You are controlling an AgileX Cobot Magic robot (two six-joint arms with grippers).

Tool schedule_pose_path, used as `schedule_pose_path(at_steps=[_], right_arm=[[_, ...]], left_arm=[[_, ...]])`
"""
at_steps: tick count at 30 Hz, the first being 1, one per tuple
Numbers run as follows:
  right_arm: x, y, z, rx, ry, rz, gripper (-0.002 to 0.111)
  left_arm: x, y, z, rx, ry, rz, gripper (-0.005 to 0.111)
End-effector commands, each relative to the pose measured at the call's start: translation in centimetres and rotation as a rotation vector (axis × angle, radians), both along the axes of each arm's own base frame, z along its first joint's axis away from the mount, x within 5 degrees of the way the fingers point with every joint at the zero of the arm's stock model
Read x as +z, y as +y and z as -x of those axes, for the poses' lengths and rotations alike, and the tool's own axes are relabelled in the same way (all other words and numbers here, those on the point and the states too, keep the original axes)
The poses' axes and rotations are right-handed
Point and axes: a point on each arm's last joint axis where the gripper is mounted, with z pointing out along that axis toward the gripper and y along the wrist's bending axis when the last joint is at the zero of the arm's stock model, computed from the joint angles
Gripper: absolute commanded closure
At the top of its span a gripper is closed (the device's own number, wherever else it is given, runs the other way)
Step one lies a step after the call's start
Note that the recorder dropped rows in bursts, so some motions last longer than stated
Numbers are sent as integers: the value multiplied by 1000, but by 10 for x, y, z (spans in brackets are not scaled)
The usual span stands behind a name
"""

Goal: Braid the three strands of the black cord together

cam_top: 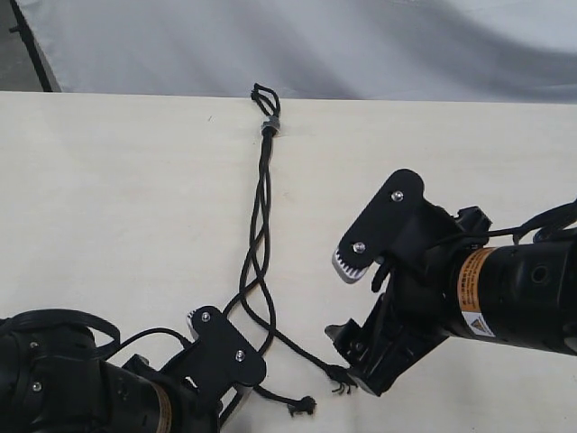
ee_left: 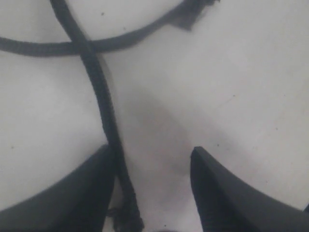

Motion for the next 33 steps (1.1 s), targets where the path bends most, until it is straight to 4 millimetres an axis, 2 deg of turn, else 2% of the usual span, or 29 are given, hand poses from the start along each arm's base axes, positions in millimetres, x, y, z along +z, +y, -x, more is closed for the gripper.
schedule_pose_path(at_steps=[1,8,13,18,25,27,29,33], right_arm=[[-3,-3,2,-34,17,-29,8],[-23,-5,15,-19,70,-142,8],[-27,-6,18,-36,95,-184,8],[-33,-6,18,-39,112,-161,8],[-69,10,6,41,170,-17,9],[-74,15,0,47,178,7,13],[-79,15,-8,45,180,33,22],[-93,2,-23,-51,230,72,51]], left_arm=[[-18,20,13,24,127,-183,57],[-18,17,11,15,103,-148,57],[-18,17,11,15,103,-148,57],[-18,17,11,15,103,-148,57],[-18,17,11,19,105,-149,57],[-18,18,12,19,113,-162,57],[-18,20,13,20,123,-178,57],[-18,21,14,22,132,-191,57]])
